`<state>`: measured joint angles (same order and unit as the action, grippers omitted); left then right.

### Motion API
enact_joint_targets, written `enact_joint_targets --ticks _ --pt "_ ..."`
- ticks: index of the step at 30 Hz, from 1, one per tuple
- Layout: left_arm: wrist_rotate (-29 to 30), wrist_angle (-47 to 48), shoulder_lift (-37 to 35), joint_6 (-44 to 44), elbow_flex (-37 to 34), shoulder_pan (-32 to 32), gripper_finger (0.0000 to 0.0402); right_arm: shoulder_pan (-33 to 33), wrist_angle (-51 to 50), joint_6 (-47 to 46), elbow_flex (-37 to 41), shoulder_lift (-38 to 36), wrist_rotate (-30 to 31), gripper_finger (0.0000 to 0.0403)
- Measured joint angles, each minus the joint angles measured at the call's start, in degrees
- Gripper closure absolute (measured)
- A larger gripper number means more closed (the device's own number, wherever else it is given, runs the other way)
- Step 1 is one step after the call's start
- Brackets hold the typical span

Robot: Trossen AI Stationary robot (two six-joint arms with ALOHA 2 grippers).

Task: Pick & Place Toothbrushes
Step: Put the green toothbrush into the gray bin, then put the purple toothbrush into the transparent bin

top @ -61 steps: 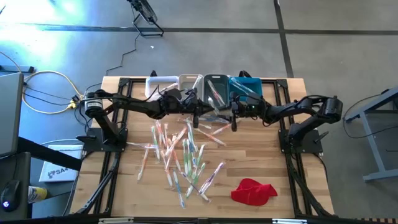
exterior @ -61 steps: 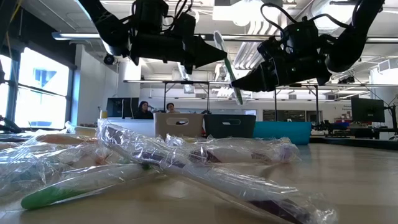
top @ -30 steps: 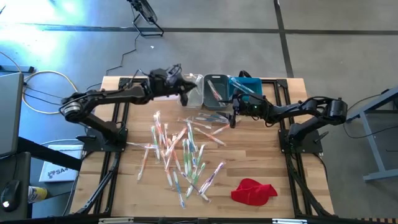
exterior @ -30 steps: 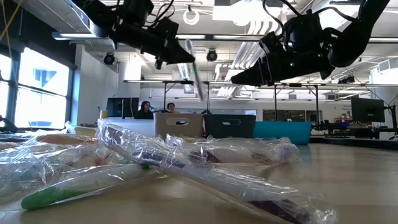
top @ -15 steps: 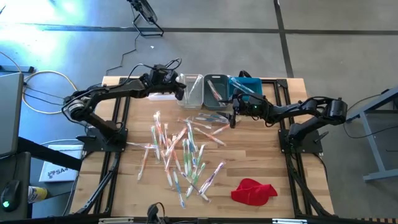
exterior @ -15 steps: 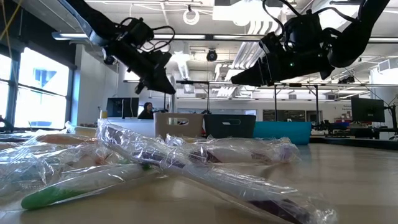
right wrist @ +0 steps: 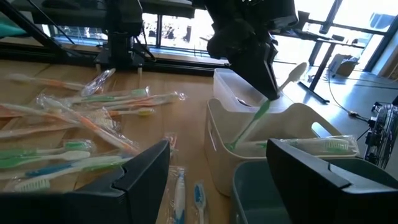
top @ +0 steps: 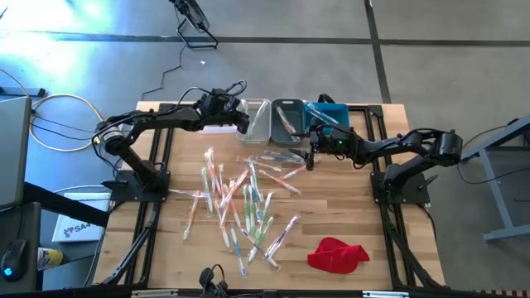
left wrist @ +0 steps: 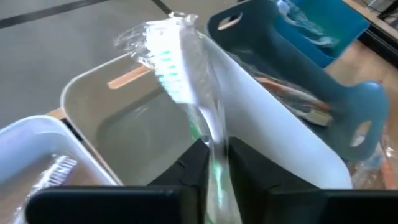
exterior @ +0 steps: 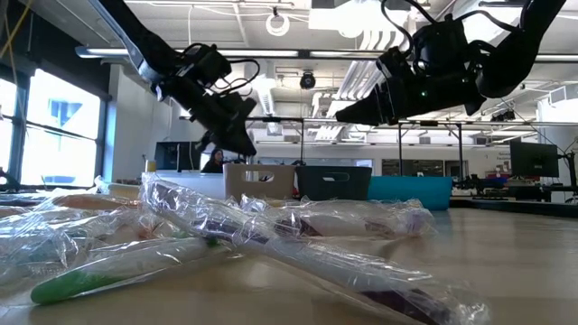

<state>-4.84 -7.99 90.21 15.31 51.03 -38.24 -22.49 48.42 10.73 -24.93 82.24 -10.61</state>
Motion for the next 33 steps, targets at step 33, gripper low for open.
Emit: enact_joint_targets --ticks 33 --pt "0.40 -8.56 0.04 -3.74 0.02 0.50 0.0231 0.00 -1.11 0.03 0.00 0.02 0.00 0.0141"
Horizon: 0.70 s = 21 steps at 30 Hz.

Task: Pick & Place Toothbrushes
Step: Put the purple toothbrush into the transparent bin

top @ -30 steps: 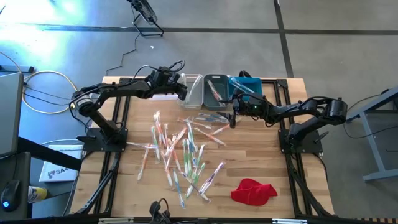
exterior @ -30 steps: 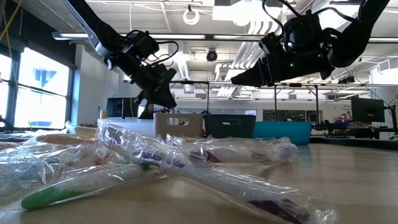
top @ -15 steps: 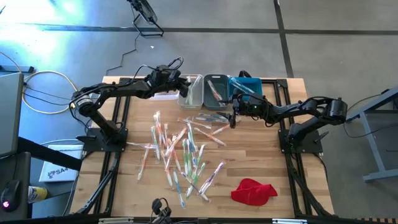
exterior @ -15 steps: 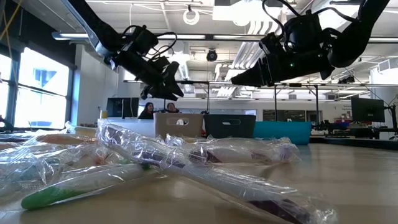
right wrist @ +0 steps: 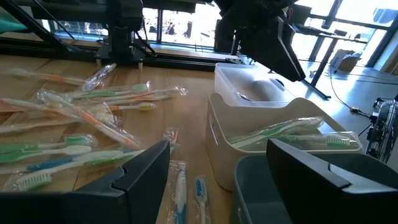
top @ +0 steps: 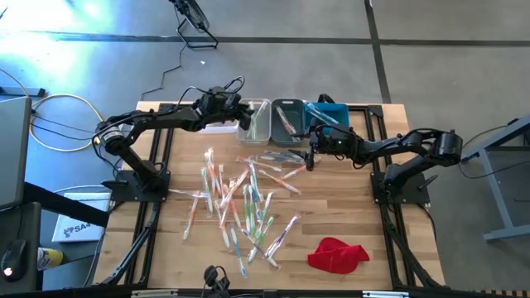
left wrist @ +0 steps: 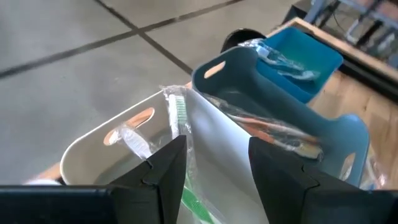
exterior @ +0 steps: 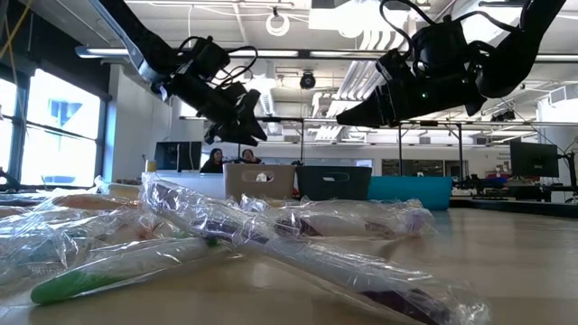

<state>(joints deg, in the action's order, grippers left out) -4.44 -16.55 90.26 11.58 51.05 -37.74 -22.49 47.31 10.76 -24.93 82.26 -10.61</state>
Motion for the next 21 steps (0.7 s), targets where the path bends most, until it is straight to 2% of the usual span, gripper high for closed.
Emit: enact_joint_targets --ticks 5,10,17,21 --pt "-1.67 0.36 0.00 -5.18 -0.02 2.30 0.0231 0.01 -0.15 0.02 0.00 0.00 0.00 0.0141" --pt "-5.83 0.41 -0.26 -7.78 -0.07 5.28 0.0231 -0.01 -0.58 0.01 0.02 0.00 0.09 0.0141" --pt "-4.74 0.63 -3.22 -10.37 -0.07 8.96 0.0231 0.01 -2.33 0.00 0.02 0.00 0.15 0.0141" --pt "-2.30 4.43 -5.59 -11.43 -0.09 10.65 0.0231 0.01 -2.51 -0.22 0.02 0.00 0.15 0.0141"
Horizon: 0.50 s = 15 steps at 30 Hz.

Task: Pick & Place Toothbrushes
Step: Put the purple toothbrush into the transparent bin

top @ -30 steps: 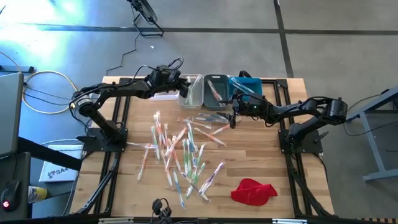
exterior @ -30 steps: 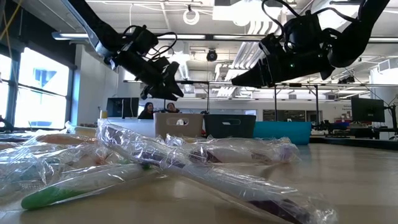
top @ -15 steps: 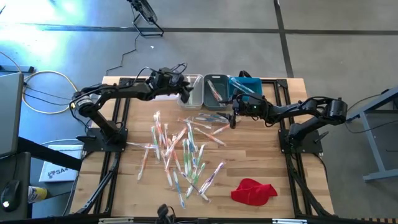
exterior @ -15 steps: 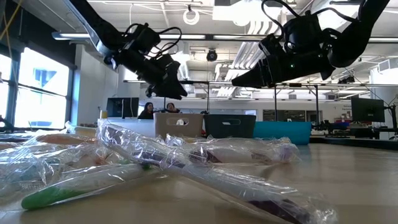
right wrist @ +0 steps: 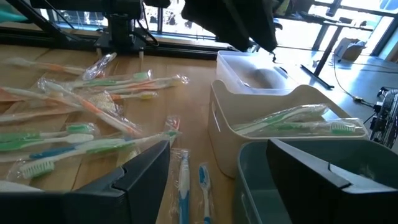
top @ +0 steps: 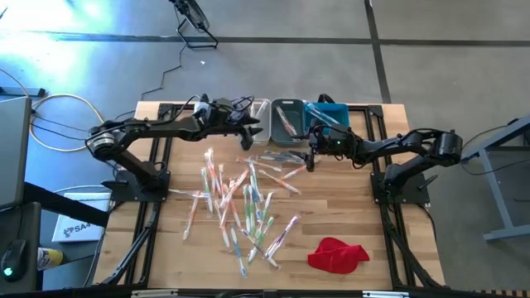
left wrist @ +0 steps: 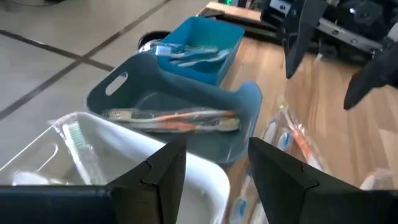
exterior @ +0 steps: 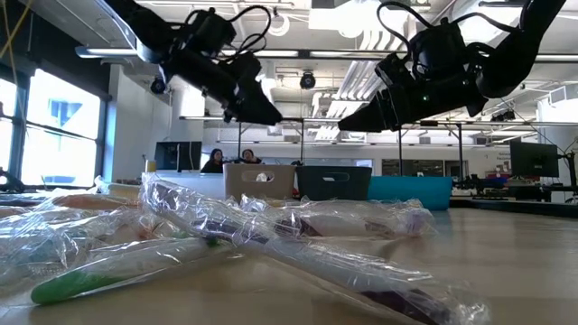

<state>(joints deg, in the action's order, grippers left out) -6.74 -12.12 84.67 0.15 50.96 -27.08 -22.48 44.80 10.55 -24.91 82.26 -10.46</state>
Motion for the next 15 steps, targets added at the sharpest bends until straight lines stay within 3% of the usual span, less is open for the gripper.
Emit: enact_joint_targets --ticks 15 --pt "11.37 7.35 -4.63 -0.09 -0.07 10.76 0.0231 -0.01 -0.12 -0.22 0.00 0.00 -0.13 0.0141"
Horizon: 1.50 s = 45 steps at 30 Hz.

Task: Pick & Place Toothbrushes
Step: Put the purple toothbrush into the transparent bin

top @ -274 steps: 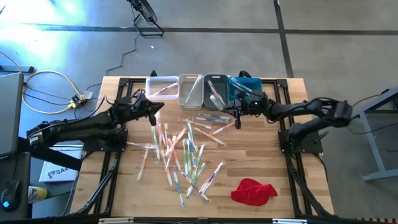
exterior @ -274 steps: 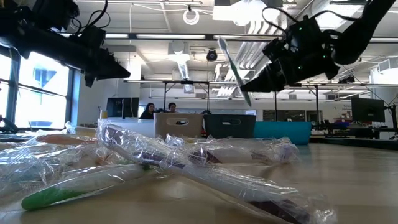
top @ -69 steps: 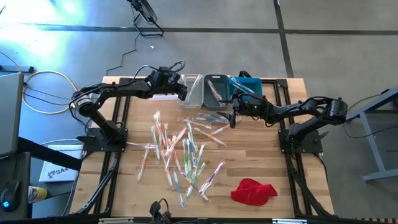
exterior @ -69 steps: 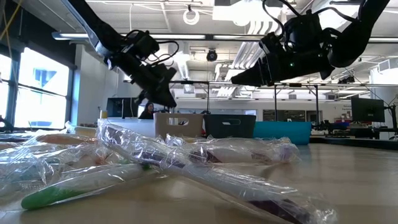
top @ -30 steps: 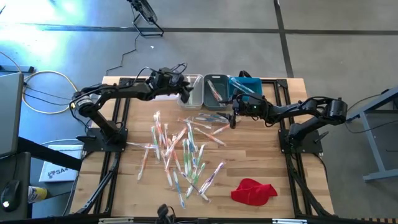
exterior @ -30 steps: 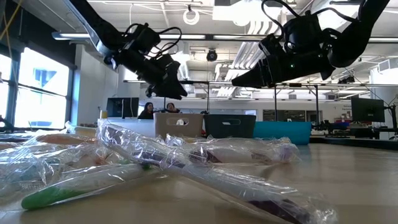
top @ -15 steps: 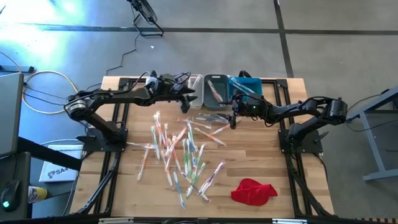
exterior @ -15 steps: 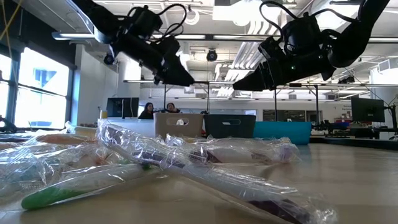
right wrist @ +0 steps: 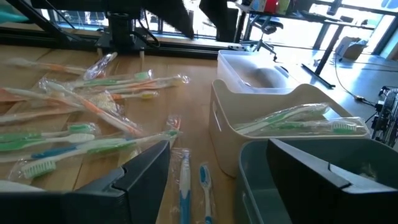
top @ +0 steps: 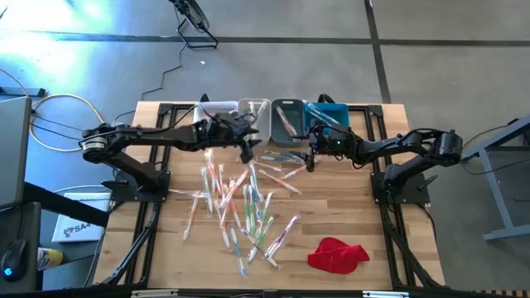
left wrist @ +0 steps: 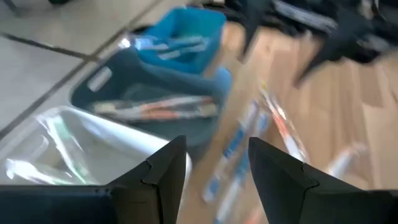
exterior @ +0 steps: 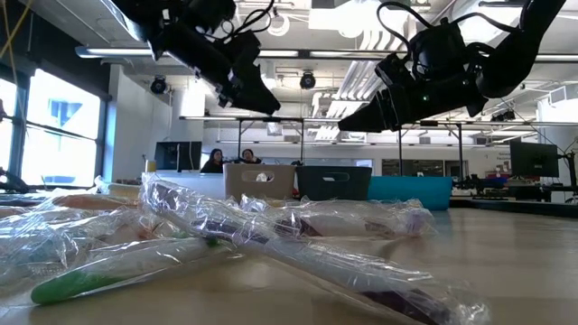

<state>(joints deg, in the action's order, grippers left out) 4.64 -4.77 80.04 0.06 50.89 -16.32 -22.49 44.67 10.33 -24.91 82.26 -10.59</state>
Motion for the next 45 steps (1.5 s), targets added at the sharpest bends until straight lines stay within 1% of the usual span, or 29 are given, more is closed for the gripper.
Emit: enact_joint_targets --ticks 3,7,10,11,13,18,21,27,32,35,38,43,45 --pt "2.47 0.27 -0.64 -0.67 -0.02 3.75 0.0231 -0.01 -0.08 0.00 0.00 0.00 0.00 0.0141" --pt "2.93 0.16 -1.35 -3.22 -0.02 7.08 0.0231 -0.01 -0.10 0.00 0.00 0.00 -0.02 0.0141" --pt "2.99 0.42 -1.70 -3.37 -0.21 8.31 0.0231 -0.01 -0.10 0.00 0.00 0.00 -0.02 0.0141" --pt "2.99 -1.23 -1.96 -3.28 -0.95 8.66 0.0231 0.01 -0.10 0.00 0.00 0.00 -0.02 0.0141" --pt "2.96 -7.54 -2.23 -2.90 -3.96 8.99 0.0231 0.01 -0.10 0.00 0.00 0.00 -0.02 0.0141" --pt "2.74 -21.64 -6.32 0.78 -15.49 8.88 0.0231 0.01 -0.46 0.00 0.00 0.00 -0.04 0.0141" --pt "2.47 -23.95 -11.06 1.82 -21.38 8.88 0.0231 0.01 -0.42 0.00 0.00 0.00 -0.07 0.0141" --pt "-1.20 -21.07 -22.52 6.63 -29.17 8.93 0.0231 0.00 -0.20 0.20 0.00 0.00 0.00 0.0141" --pt "-1.59 -12.75 -29.70 11.64 -30.66 8.86 0.0231 0.00 0.64 0.40 0.00 0.00 0.07 0.0141" --pt "-2.39 -7.61 -31.91 12.23 -30.68 8.86 0.0231 0.01 1.09 0.43 0.00 0.00 0.03 0.0141" --pt "-2.79 -4.89 -32.67 12.25 -30.70 8.86 0.0231 0.01 1.13 0.56 0.00 0.00 0.04 0.0141" --pt "-2.79 -4.18 -32.62 12.37 -30.70 8.86 0.0231 0.01 1.52 1.55 0.00 0.00 0.11 0.0141" --pt "-2.79 -4.07 -32.62 14.08 -30.72 8.86 0.0231 -0.01 1.84 1.55 0.00 0.00 0.11 0.0141"
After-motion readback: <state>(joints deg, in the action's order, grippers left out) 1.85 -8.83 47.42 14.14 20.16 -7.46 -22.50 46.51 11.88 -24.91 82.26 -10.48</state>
